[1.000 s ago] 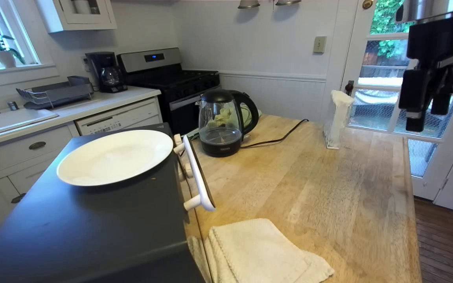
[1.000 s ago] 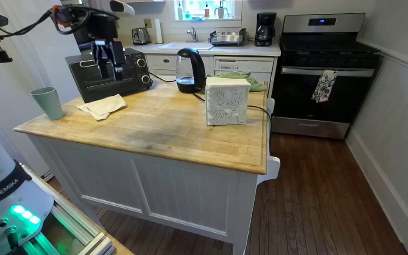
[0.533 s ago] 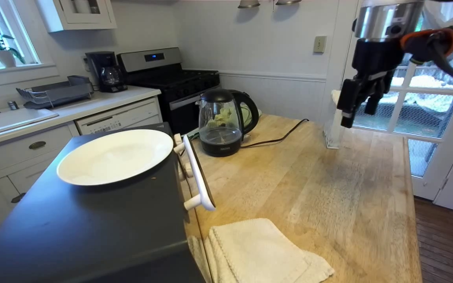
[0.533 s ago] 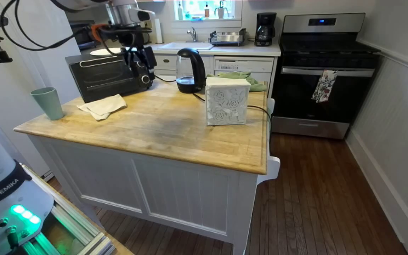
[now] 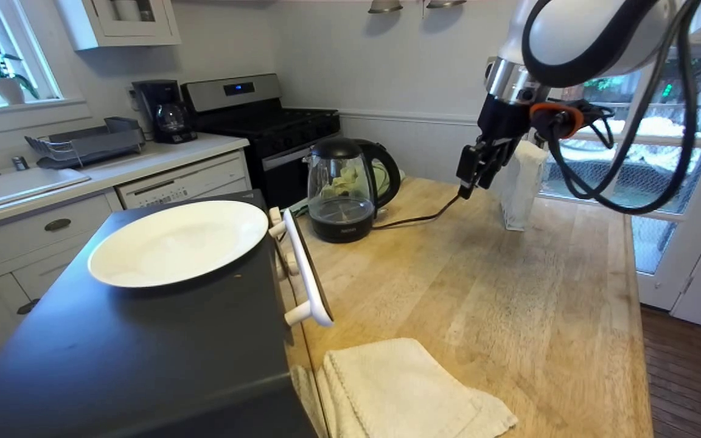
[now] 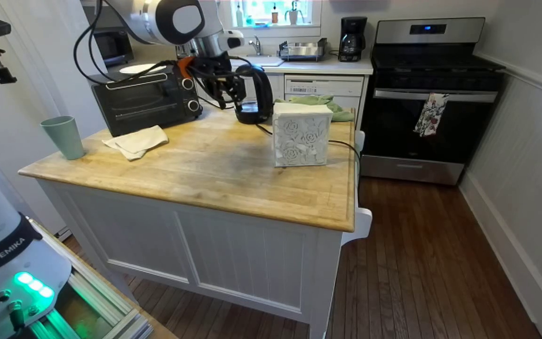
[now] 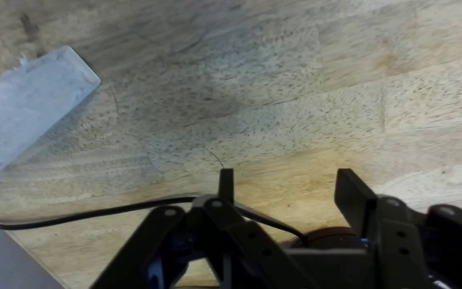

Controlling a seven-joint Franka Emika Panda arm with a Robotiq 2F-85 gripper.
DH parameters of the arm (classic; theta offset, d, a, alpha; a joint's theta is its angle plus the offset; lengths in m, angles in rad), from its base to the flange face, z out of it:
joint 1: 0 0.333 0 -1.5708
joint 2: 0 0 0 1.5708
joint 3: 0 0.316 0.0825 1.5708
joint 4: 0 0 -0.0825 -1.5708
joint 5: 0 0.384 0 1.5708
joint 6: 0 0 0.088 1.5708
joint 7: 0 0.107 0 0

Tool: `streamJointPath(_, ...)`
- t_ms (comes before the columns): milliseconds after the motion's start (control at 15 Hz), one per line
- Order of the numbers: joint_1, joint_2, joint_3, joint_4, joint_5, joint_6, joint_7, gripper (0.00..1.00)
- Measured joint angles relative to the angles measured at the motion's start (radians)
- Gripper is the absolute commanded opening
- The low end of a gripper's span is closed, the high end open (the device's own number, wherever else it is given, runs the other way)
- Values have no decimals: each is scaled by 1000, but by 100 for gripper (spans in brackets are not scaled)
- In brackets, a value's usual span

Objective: Press a button on the kettle

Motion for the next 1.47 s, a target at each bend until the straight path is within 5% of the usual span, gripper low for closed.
streamJointPath(333,-45,191,77,133,201,105,-233,2)
streamJointPath(400,-76,220,116,164,263,117,-280,21)
streamJointPath(600,-90,237,129,180,268,117,-290,3)
streamJointPath(933,-89,237,131,181,268,120,-289,0)
streamJointPath(1467,-89,334,133,239,263,280,-200,0)
